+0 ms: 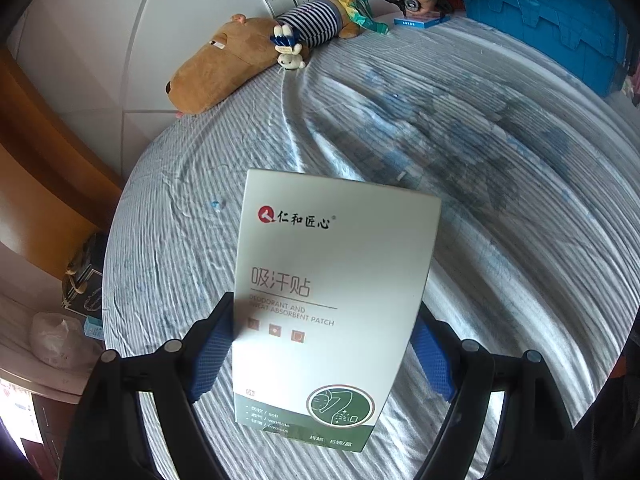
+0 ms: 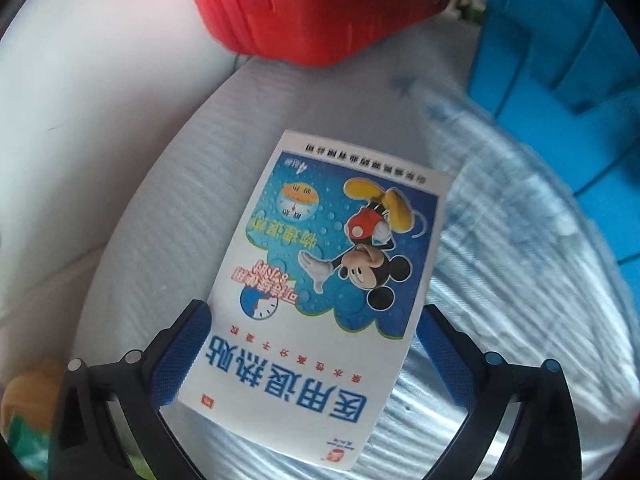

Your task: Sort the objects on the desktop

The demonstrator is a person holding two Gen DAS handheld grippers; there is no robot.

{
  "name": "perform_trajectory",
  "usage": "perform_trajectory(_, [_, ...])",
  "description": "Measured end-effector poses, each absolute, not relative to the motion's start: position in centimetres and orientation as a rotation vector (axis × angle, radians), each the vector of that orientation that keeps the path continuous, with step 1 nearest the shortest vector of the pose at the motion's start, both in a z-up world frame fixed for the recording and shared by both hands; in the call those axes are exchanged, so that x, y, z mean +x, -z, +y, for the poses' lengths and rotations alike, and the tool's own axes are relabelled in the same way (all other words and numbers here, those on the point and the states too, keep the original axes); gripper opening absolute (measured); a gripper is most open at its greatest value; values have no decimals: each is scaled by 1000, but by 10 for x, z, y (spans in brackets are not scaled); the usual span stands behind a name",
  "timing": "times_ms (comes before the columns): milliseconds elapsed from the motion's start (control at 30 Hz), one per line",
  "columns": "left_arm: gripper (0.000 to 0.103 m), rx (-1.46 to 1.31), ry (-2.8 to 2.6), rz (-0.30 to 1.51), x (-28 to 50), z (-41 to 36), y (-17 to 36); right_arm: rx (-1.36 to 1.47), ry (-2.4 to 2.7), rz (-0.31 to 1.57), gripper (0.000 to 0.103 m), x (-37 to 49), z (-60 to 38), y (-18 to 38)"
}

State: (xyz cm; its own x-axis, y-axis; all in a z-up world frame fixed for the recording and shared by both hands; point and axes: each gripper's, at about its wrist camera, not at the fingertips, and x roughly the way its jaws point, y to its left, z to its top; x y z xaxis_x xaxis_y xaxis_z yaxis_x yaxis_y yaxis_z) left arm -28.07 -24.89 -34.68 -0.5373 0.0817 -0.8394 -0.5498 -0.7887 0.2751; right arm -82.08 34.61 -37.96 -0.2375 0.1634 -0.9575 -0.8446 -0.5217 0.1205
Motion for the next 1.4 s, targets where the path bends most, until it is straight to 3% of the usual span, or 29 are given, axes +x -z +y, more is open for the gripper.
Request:
perform_trajectory(167, [81, -1210, -2348, 748, -286, -238, 338, -1448, -1966, 808, 101, -828, 339, 378])
perform_trajectory(333, [81, -1154, -2359, 747, -290, -223, 322, -1643, -2086, 688, 86, -829, 322, 367])
perform_trajectory(500, [81, -1124, -2374, 745, -291, -215, 310, -1825, -2094, 568, 87, -824, 304, 355])
perform_trajectory(567, [81, -1121, -2379, 750, -289, -213, 307, -1735, -2110, 588, 91, -825, 313, 340])
perform_trajectory(600, [81, -1122, -2380, 754, -288, -212, 306, -1686, -2093, 620, 103, -829, 321, 336])
perform_trajectory(867, [81, -1183, -2354, 772, -268, -205, 318, -1493, -1881, 953, 103, -871, 336, 349])
perform_trajectory(1300, [81, -1230, -2338, 745, -254, -210, 329, -1340, -1771, 942, 103, -919, 310, 353])
perform_trajectory(1400, [81, -1236, -2327, 738, -254, -209, 335, -1382, -1827, 820, 102, -938, 303, 348])
